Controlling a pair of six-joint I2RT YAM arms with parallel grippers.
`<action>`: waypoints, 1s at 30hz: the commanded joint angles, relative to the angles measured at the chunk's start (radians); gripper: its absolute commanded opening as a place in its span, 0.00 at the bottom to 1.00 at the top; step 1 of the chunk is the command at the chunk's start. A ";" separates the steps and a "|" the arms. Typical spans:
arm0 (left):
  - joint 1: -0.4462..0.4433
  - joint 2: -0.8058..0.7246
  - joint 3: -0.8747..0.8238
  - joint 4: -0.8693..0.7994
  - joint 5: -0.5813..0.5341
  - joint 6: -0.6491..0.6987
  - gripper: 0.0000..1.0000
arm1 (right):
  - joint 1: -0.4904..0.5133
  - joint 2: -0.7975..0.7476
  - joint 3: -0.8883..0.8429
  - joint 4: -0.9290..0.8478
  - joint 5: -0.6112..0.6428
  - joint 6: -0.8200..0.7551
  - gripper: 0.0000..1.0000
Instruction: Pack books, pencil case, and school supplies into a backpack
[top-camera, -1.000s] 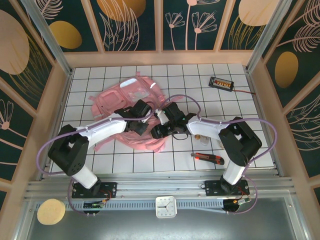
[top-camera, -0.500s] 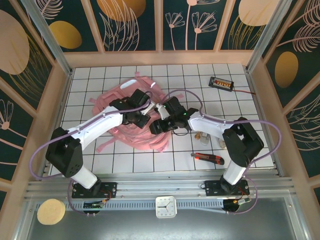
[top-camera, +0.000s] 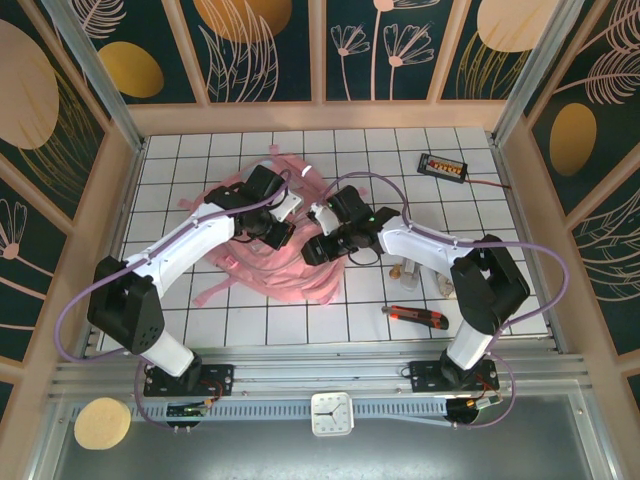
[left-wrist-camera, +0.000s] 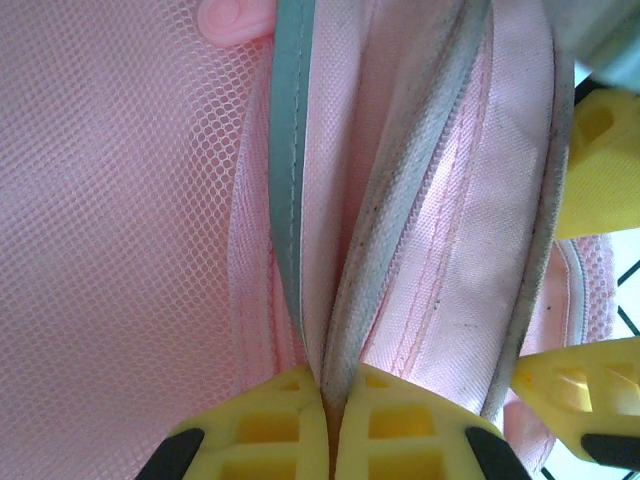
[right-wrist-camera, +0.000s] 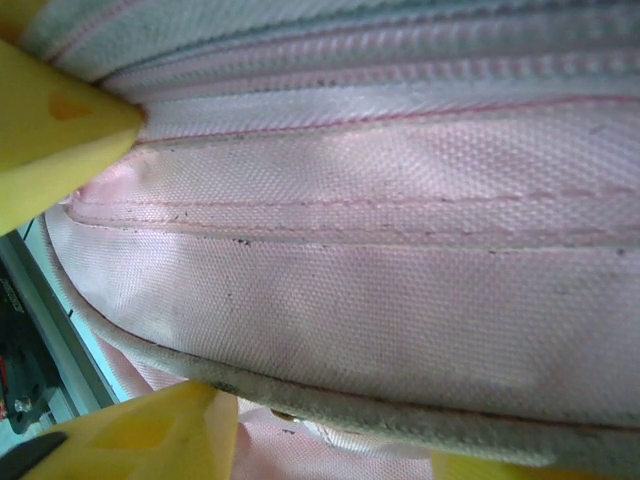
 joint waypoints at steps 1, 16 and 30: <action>-0.005 0.004 0.051 -0.029 0.104 0.020 0.00 | 0.010 0.020 0.006 0.017 0.038 -0.031 0.44; 0.006 0.004 0.038 -0.033 0.065 0.028 0.00 | 0.025 0.013 -0.059 0.024 0.056 -0.042 0.44; 0.008 0.002 0.043 -0.041 0.046 0.029 0.00 | 0.090 0.054 -0.053 -0.040 0.204 -0.112 0.27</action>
